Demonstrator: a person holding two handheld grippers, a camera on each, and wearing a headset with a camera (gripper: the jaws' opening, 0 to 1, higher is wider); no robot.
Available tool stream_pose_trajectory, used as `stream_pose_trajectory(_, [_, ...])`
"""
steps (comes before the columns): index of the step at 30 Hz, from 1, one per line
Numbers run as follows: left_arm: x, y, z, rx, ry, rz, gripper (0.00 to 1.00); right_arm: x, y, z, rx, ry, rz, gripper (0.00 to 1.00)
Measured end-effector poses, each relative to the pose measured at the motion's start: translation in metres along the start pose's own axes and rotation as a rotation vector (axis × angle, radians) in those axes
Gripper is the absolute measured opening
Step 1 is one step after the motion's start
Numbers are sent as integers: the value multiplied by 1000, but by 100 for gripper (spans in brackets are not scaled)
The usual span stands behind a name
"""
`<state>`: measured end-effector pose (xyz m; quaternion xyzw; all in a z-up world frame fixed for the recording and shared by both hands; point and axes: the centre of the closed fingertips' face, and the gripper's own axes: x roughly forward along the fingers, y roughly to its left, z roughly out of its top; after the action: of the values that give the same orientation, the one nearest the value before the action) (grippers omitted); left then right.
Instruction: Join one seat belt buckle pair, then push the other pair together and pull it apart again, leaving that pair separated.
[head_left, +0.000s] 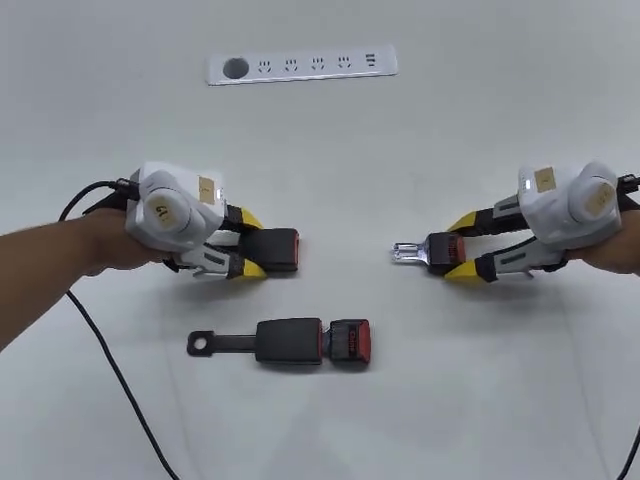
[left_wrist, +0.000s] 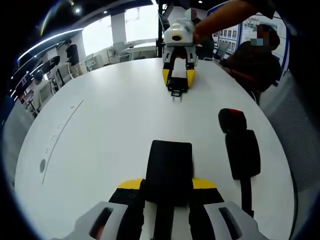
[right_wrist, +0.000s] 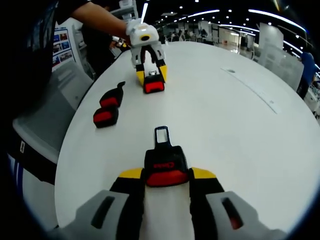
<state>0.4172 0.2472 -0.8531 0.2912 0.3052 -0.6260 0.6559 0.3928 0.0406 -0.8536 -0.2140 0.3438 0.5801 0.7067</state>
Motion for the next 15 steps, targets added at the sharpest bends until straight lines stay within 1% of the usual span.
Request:
stream_pose_trajectory(5, [0, -1, -1, 0, 7, 3, 35, 0, 0, 0, -7, -19, 6, 35])
stream_pose_trajectory(8, [0, -1, -1, -1, 10, 6, 35, 1, 0, 1, -9, -22, 6, 35])
stream_pose_trajectory(15, [0, -2, -2, -1, 15, 8, 35, 8, 2, 10, -5, -31, 6, 35])
